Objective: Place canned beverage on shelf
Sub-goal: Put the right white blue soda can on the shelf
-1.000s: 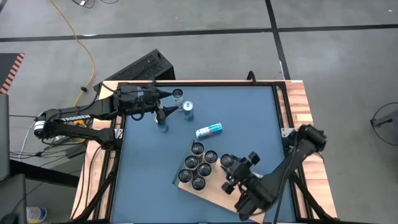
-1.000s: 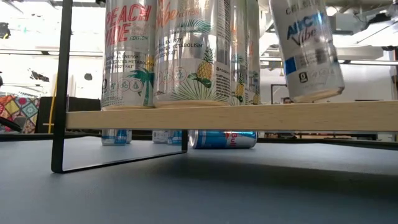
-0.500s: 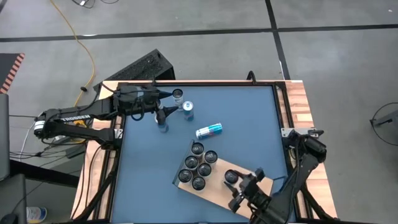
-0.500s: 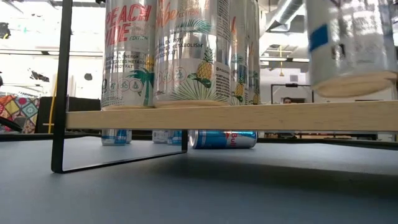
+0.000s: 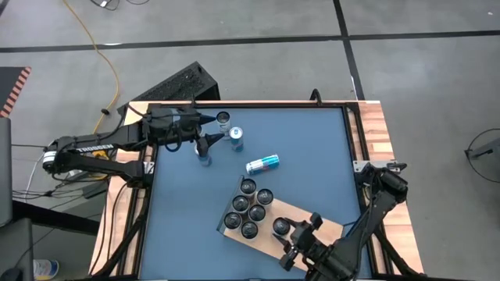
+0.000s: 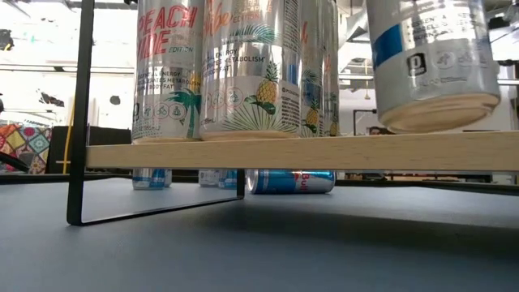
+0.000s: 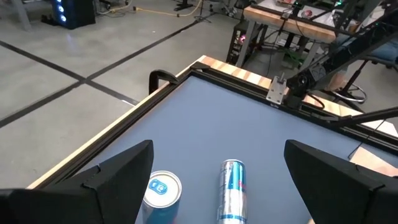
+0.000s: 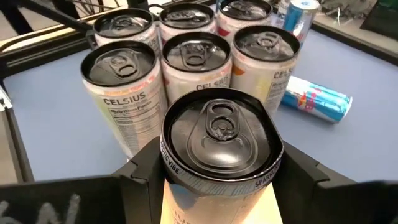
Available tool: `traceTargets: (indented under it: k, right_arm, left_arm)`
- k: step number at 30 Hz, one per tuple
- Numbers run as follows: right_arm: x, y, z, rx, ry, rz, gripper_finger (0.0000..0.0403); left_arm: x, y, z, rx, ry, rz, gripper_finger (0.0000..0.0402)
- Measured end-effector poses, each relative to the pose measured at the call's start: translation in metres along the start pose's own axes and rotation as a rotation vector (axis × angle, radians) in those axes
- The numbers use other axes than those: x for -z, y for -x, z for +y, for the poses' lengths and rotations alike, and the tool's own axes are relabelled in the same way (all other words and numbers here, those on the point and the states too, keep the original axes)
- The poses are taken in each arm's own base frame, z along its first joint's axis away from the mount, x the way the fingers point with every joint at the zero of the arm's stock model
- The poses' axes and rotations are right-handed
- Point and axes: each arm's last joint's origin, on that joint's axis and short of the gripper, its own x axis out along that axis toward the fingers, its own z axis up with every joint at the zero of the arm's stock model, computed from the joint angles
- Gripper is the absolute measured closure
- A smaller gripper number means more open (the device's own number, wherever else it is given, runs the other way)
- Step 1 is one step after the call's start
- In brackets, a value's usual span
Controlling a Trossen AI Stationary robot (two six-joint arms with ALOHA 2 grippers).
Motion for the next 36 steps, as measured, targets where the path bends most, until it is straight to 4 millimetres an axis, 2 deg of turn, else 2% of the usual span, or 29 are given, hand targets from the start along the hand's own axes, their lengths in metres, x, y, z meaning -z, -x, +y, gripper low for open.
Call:
traceTargets:
  k: [15, 29, 36]
  right_arm:
    - [-0.001, 0.001, 0.009, -0.054, 0.086, -0.010, 0.0194]
    - [-0.005, -0.003, 0.018, -0.100, 0.068, -0.023, 0.0193]
    - [0.006, -0.011, 0.026, -0.096, 0.036, -0.027, 0.0193]
  left_arm:
    - [0.000, 0.000, 0.000, 0.001, 0.011, -0.003, 0.0054]
    - [0.000, 0.000, 0.000, 0.002, 0.037, -0.001, 0.0054]
    - [0.000, 0.001, -0.004, 0.017, 0.032, -0.001, 0.0054]
